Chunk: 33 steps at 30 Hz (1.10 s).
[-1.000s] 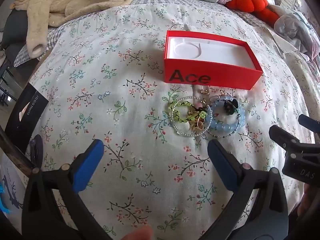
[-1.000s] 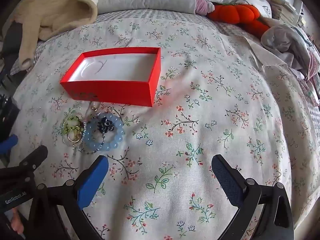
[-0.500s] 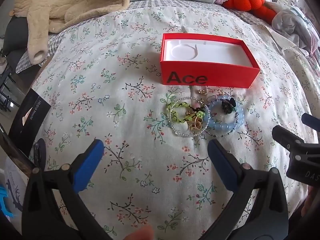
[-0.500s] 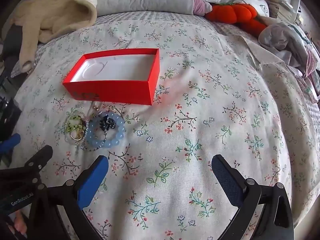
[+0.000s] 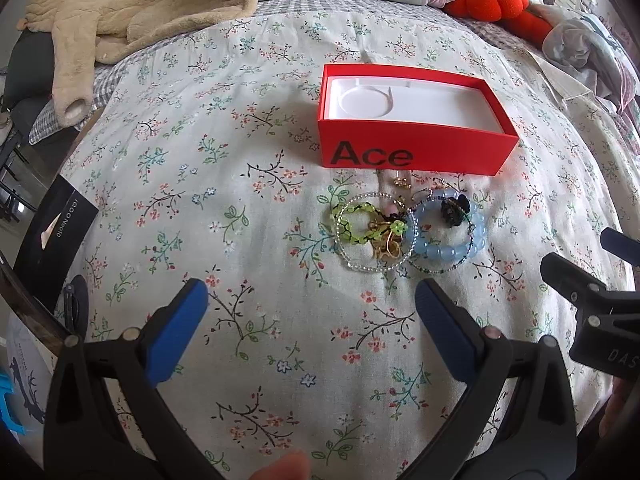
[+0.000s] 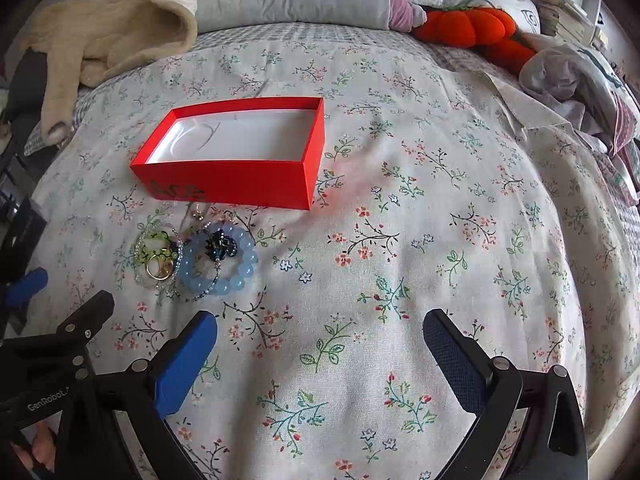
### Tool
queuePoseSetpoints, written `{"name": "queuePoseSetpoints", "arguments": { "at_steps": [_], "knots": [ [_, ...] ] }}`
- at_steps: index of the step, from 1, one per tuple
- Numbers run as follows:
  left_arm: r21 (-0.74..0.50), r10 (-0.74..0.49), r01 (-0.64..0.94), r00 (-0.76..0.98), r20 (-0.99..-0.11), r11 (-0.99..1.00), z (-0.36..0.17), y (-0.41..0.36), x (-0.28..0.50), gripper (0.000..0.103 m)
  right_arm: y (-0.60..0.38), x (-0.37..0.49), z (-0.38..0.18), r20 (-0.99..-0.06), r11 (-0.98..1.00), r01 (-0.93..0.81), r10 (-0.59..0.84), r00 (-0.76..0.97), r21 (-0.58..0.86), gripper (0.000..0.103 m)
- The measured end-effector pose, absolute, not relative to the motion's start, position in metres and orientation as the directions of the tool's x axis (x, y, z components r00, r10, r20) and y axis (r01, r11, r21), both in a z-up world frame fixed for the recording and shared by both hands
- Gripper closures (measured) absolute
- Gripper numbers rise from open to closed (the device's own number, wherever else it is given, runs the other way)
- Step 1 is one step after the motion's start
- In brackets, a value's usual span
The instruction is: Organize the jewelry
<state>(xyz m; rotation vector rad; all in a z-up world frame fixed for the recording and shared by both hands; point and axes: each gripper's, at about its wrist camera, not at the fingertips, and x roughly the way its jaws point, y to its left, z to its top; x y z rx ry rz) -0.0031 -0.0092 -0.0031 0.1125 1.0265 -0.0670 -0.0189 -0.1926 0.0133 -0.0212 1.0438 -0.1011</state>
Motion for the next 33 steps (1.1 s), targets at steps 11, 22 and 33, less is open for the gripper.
{"name": "queuePoseSetpoints", "arguments": {
  "at_steps": [11, 22, 33],
  "knots": [
    [0.062, -0.006, 0.116, 0.513, -0.859, 0.991, -0.004, -0.0087, -0.0041, 0.0, -0.1923, -0.0189, 0.0132, -0.862, 0.995, 0.074, -0.094, 0.498, -0.065, 0.0],
    [0.063, -0.005, 0.115, 0.511, -0.86, 0.991, -0.0044, -0.009, -0.0033, 0.0, -0.1909, -0.0185, 0.0123, -0.863, 0.995, 0.073, -0.092, 0.497, -0.064, 0.0],
    [0.06, -0.006, 0.113, 0.511, -0.86, 0.992, -0.0041, -0.0093, -0.0034, 0.0, -0.1903, -0.0186, 0.012, -0.862, 0.995, 0.072, -0.092, 0.498, -0.065, 0.0]
  ]
}}
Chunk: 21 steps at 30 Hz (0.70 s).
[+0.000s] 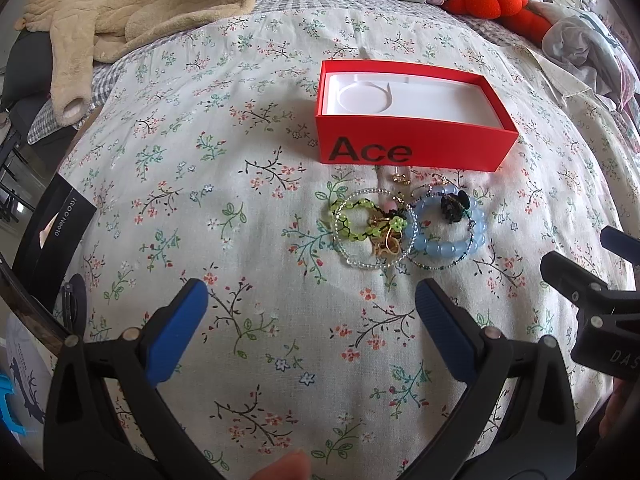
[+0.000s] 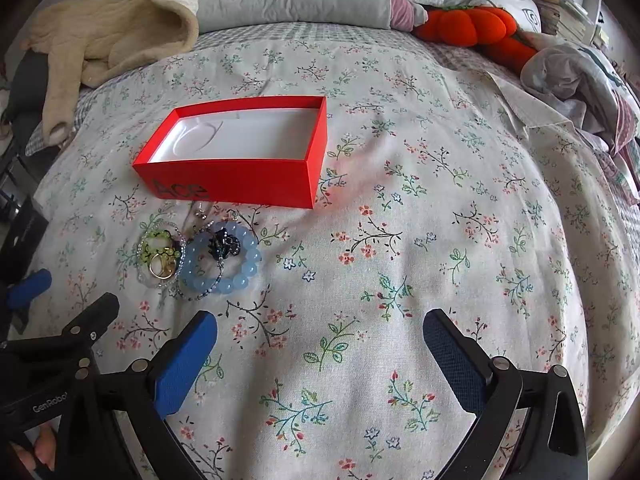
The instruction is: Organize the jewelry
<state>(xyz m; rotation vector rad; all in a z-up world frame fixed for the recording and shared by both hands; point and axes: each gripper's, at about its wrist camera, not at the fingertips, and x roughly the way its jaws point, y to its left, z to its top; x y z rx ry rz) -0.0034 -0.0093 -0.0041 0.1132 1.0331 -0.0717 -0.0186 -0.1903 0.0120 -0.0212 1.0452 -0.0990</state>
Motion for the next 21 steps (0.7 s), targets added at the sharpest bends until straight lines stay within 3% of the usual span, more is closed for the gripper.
{"name": "queuePoseSetpoints", "arguments": {
  "at_steps": [21],
  "knots": [
    [0.036, -0.03, 0.114, 0.526, -0.85, 0.993, -0.0013, -0.0035, -0.004, 0.0, -0.1883, -0.0176, 0.009, -0.862, 0.995, 0.068, -0.096, 0.498, -0.071, 0.0]
  ]
}}
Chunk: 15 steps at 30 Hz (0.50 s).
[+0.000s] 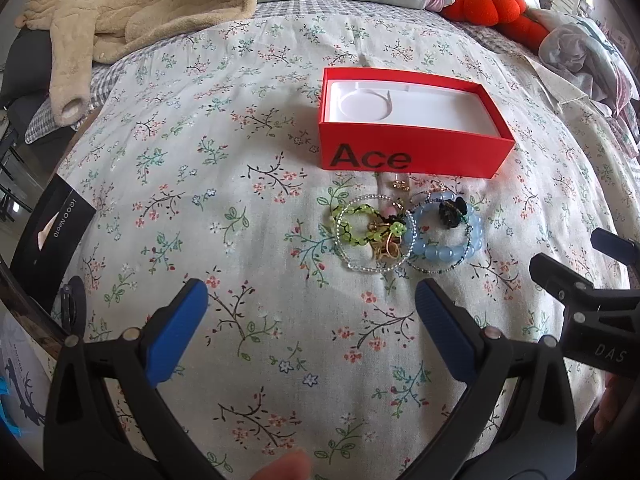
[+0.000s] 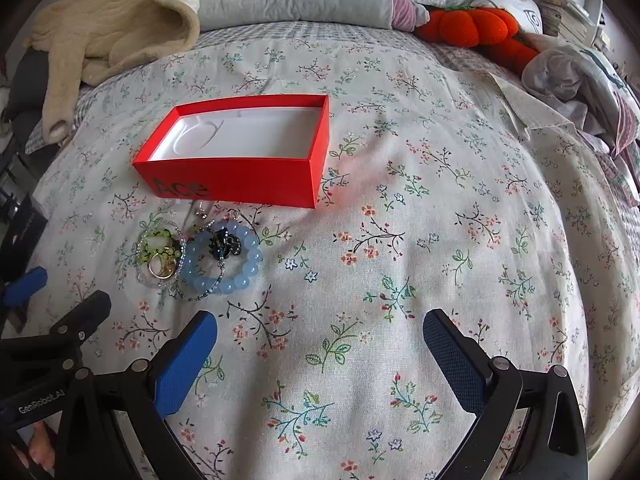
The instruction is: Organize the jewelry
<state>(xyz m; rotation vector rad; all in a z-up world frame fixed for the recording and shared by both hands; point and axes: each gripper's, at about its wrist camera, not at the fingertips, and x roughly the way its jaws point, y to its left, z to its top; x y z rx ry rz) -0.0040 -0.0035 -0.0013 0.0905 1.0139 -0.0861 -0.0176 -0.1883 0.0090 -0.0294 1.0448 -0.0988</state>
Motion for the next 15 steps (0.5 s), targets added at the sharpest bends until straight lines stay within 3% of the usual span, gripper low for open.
{"name": "queuePoseSetpoints", "arguments": {
  "at_steps": [11, 15],
  "knots": [
    [0.001, -0.08, 0.136, 0.596, -0.799, 0.991, 0.028, 0.009, 0.003, 0.0, -0.186, -0.005, 0.025, -0.847, 0.993, 0.081, -0.12, 0.518, -0.091, 0.0],
    [-0.066, -0.141, 0.159, 0.523, -0.841, 0.985, 0.032, 0.015, 0.018, 0.0, -0.182, 0.005, 0.033, -0.882, 0.998, 0.062, -0.045, 0.468, -0.018, 0.0]
  ]
}}
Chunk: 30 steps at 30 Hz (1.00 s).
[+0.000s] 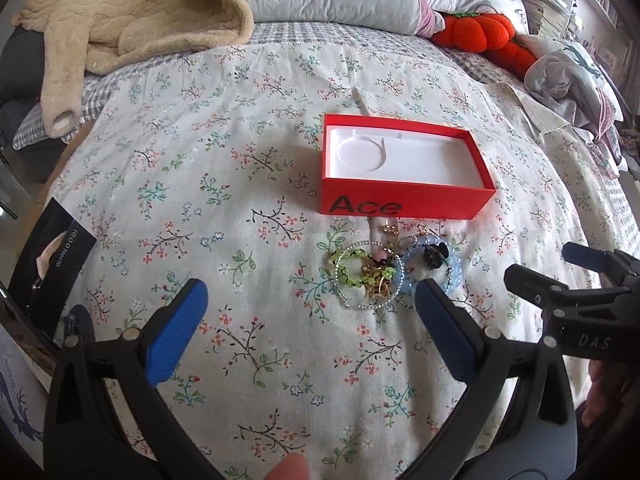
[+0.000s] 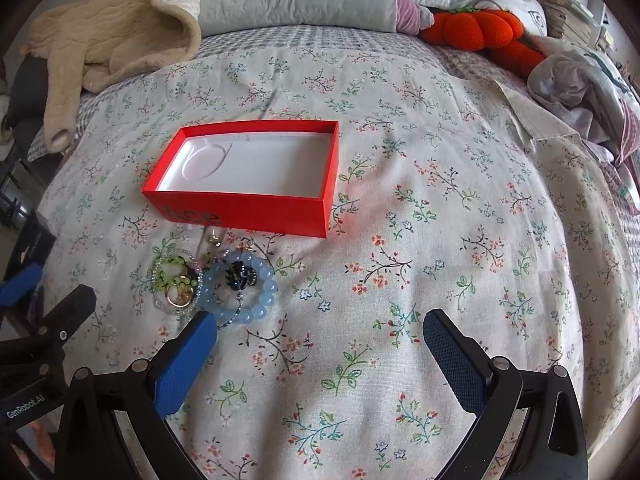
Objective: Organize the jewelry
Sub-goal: 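Close the left tool on the silver bead bracelet while the right tool grasps the dark beaded bracelet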
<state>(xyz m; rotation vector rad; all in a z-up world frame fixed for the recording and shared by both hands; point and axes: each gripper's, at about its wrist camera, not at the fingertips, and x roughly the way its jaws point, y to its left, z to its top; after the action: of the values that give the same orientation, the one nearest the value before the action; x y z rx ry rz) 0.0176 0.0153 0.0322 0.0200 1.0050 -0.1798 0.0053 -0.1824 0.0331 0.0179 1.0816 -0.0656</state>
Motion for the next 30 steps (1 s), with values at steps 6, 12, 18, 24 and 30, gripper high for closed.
{"name": "queuePoseSetpoints", "arguments": {
  "at_steps": [6, 12, 18, 24, 30],
  "knots": [
    [-0.266, -0.297, 0.132, 0.39, -0.872, 0.955, 0.006, 0.03, 0.042, 0.012, -0.178, 0.028, 0.025, -0.92, 0.995, 0.028, 0.081, 0.384, 0.099, 0.0],
    [-0.443, -0.457, 0.116, 0.297, -0.838, 0.889, -0.021, 0.041, 0.066, 0.037, -0.196, 0.042, -0.012, -0.923, 0.968, 0.03, 0.228, 0.311, 0.25, 0.02],
    [-0.512, -0.517, 0.087, 0.241, -0.821, 0.854, -0.038, 0.041, 0.086, 0.068, -0.211, 0.059, -0.02, -0.909, 0.948, 0.06, 0.279, 0.309, 0.312, 0.04],
    [-0.515, -0.521, 0.084, 0.183, -0.834, 0.853, -0.05, 0.03, 0.091, 0.076, -0.212, 0.068, -0.028, -0.883, 0.905, 0.085, 0.38, 0.275, 0.416, 0.069],
    [-0.485, -0.493, 0.091, 0.187, -0.849, 0.87, -0.054, 0.022, 0.094, 0.084, -0.2, 0.064, -0.021, -0.863, 0.895, 0.032, 0.419, 0.284, 0.445, 0.076]
  ]
}}
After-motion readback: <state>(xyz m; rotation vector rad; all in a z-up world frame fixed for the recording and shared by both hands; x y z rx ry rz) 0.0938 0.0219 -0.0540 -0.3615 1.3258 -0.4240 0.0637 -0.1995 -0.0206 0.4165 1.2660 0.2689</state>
